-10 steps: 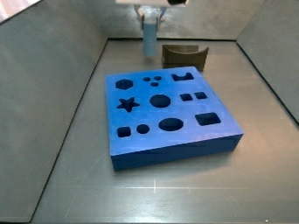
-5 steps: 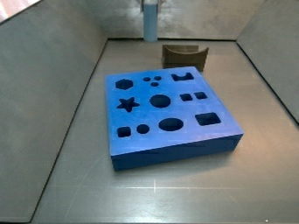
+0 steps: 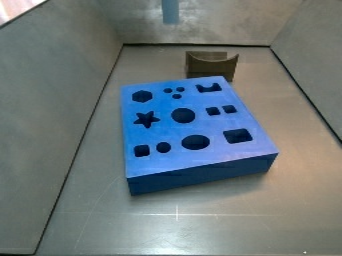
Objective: Pick up the oval object. Move up. Move to above the board. Insert the oval object.
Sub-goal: Move to above the board.
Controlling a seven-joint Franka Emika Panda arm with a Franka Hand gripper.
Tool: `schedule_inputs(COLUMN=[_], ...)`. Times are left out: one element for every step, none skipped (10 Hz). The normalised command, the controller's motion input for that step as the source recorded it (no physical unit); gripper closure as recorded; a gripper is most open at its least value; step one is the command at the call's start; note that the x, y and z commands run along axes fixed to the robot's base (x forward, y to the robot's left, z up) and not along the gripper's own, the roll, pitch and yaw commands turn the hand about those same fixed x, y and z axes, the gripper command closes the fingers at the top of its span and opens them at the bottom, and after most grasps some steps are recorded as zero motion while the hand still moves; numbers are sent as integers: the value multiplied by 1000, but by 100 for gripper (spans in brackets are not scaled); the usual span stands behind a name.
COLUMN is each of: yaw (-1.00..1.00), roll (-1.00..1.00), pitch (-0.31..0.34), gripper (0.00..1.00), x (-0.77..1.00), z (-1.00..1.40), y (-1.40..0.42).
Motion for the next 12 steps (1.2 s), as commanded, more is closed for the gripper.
schedule_inputs(yaw=[26, 16, 11, 4, 651, 624, 421, 260, 159, 94, 44, 33], roll=[-76, -77, -78, -78, -42, -14, 51, 35, 36, 27, 11, 10], pitch=[38, 54, 68, 84, 702, 664, 506, 356, 242, 176, 126, 107], gripper=[100, 100, 100, 100, 100, 100, 100, 100, 100, 100, 100, 100], x=[-50, -21, -8, 10, 43, 49, 56, 61, 66, 68, 74, 79], z=[863, 684, 563, 267, 196, 166, 178, 172, 170, 175, 178, 178], y=[45, 35, 29, 22, -1000, -1000, -1000, -1000, -1000, -1000, -1000, -1000])
